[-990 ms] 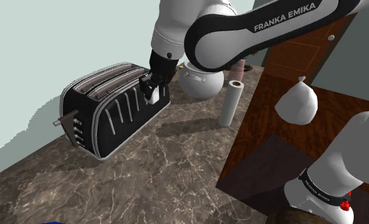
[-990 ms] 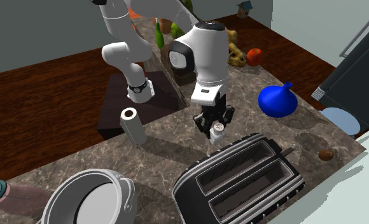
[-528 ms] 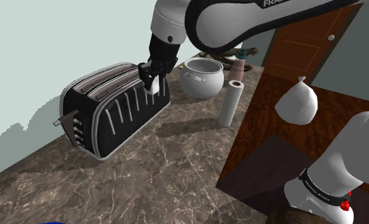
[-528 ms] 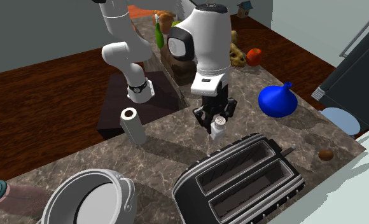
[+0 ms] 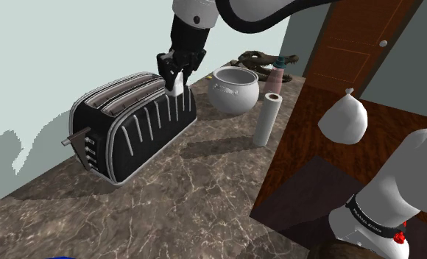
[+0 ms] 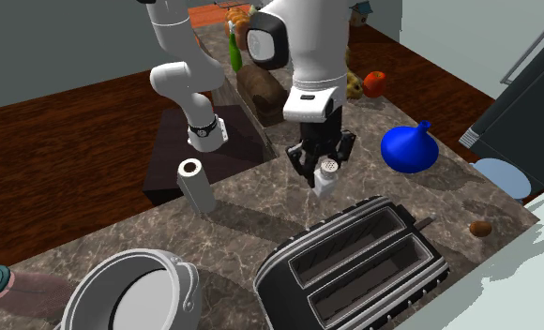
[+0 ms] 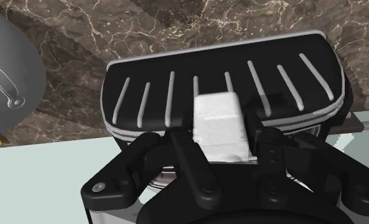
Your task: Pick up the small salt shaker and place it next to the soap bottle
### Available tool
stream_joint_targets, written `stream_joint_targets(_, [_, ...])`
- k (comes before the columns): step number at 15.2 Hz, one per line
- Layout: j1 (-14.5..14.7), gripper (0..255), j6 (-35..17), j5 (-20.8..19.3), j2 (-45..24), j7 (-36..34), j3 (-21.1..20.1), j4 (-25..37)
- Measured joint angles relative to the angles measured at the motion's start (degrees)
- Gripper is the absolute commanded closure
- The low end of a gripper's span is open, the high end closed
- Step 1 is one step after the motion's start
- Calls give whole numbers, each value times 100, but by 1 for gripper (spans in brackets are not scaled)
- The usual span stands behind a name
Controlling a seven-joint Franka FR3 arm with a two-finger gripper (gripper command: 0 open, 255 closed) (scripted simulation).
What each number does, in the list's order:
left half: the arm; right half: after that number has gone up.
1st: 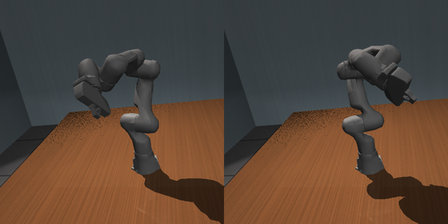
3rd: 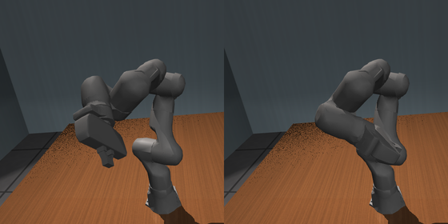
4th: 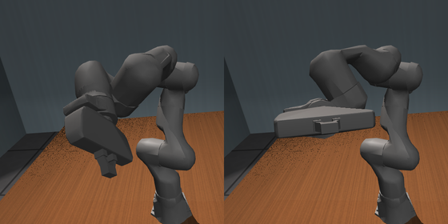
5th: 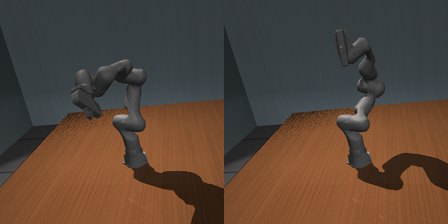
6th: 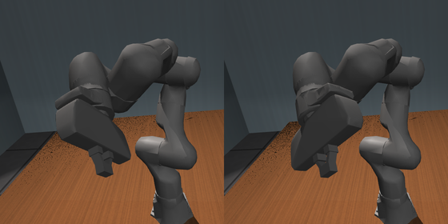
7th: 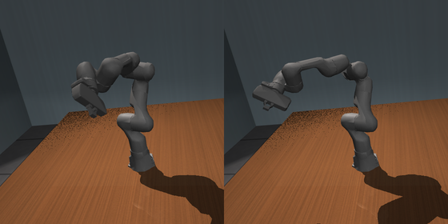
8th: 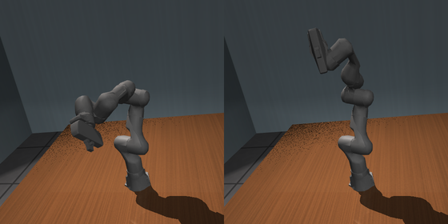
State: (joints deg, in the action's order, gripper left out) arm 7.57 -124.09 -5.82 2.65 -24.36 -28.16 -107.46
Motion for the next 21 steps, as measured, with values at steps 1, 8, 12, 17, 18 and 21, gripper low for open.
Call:
stream_joint_targets(1, [1, 255, 73, 14, 17, 10, 1, 59])
stream_joint_targets(8, [4, 255, 593, 28, -11, 60, -3, 605])
stream_joint_targets(12, [-175, 255, 567, 370, 394, 599, 272, 250])
stream_joint_targets(17, [-386, 255, 457, 790, 916, 1438, 759, -327])
stream_joint_targets(18, [-417, 255, 452, 857, 1015, 1589, 853, -430])
stream_joint_targets(21, [-533, 255, 420, 1001, 1171, 2064, 1155, -626])
